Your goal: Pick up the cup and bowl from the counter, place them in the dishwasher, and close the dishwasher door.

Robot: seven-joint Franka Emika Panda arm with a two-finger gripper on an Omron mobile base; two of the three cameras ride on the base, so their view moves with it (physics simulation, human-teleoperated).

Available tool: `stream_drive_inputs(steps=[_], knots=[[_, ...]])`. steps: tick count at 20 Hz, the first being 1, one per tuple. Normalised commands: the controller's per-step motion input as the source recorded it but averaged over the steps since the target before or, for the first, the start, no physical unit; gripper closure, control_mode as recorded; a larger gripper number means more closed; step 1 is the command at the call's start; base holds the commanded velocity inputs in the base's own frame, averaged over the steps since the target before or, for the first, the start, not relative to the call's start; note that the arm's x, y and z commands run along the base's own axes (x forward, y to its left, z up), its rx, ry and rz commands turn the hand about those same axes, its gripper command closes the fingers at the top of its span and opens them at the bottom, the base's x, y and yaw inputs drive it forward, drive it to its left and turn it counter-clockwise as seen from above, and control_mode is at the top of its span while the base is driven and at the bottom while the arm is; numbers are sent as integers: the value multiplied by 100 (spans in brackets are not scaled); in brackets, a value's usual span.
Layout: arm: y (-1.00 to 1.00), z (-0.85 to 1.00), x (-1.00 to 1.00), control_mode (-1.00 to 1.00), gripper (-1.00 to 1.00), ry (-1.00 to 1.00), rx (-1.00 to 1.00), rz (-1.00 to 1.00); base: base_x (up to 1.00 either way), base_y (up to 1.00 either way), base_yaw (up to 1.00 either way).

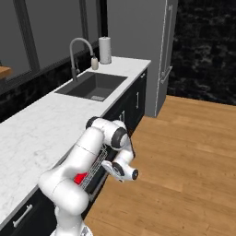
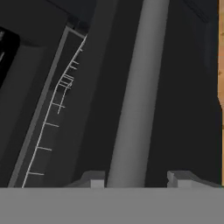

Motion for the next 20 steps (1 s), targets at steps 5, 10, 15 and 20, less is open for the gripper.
stream_drive_inputs(steps=[5,10,15,20], knots=[[100,-97,-98,-100,-100,-21,41,11,0,0,0],[100,-100,-92,-100,-100,-29,45,14,0,0,0],[100,-100,-59,-100,-100,-25,74,29,0,0,0],[100,-100,-31,-100,-100,-26,74,25,0,0,0]])
